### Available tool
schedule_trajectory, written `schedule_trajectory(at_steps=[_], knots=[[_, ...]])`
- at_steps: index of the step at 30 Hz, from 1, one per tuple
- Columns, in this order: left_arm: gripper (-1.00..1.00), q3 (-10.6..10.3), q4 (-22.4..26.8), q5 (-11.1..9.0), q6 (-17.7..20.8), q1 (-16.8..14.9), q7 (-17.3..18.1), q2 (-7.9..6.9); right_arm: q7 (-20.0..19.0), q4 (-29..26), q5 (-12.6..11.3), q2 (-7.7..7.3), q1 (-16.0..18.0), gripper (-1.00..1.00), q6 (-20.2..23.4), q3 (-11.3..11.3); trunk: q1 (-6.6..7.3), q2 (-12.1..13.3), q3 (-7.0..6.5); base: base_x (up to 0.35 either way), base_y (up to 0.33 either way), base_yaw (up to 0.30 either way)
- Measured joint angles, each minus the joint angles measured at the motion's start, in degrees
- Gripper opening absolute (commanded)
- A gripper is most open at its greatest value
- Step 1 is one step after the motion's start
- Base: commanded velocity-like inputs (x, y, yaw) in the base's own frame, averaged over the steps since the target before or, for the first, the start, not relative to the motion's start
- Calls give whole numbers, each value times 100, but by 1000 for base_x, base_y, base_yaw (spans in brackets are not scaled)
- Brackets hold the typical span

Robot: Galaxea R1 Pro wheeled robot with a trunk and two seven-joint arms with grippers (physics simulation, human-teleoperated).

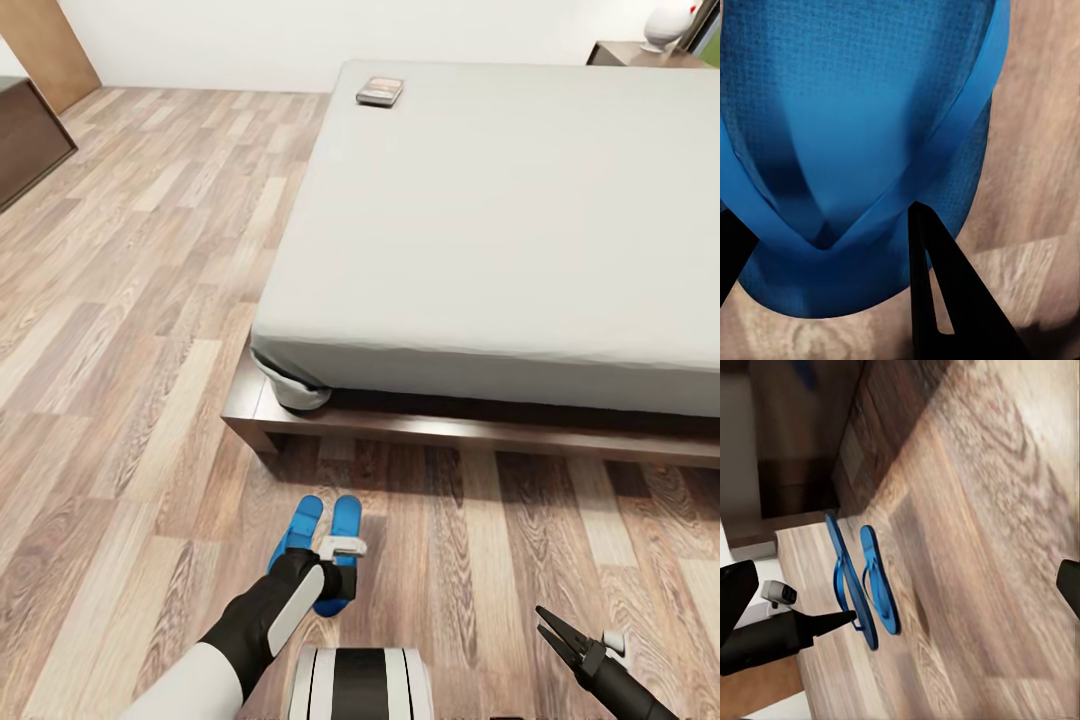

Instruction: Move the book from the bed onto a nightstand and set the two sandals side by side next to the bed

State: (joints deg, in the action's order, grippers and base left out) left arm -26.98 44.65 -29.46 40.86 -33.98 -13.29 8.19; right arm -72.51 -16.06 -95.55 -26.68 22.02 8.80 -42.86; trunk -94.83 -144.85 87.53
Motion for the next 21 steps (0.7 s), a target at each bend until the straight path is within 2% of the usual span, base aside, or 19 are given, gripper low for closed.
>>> schedule_trajectory(at_steps=[4,10,17,21], knots=[[-100,0,27,40,-35,0,0,-41,-2,0,0,0,0,100,0,0,-10,-5,89,0,0,0],[-100,-1,148,257,-34,-29,7,-51,-8,6,0,0,0,100,-6,0,-26,-13,222,0,0,0],[-100,-1,215,317,-31,-71,0,-52,-9,19,-5,0,0,100,-9,0,-44,-23,377,0,0,0],[-100,-1,220,326,-38,-78,-1,-52,-6,25,-7,0,0,100,-9,1,-44,-23,377,0,0,0]])
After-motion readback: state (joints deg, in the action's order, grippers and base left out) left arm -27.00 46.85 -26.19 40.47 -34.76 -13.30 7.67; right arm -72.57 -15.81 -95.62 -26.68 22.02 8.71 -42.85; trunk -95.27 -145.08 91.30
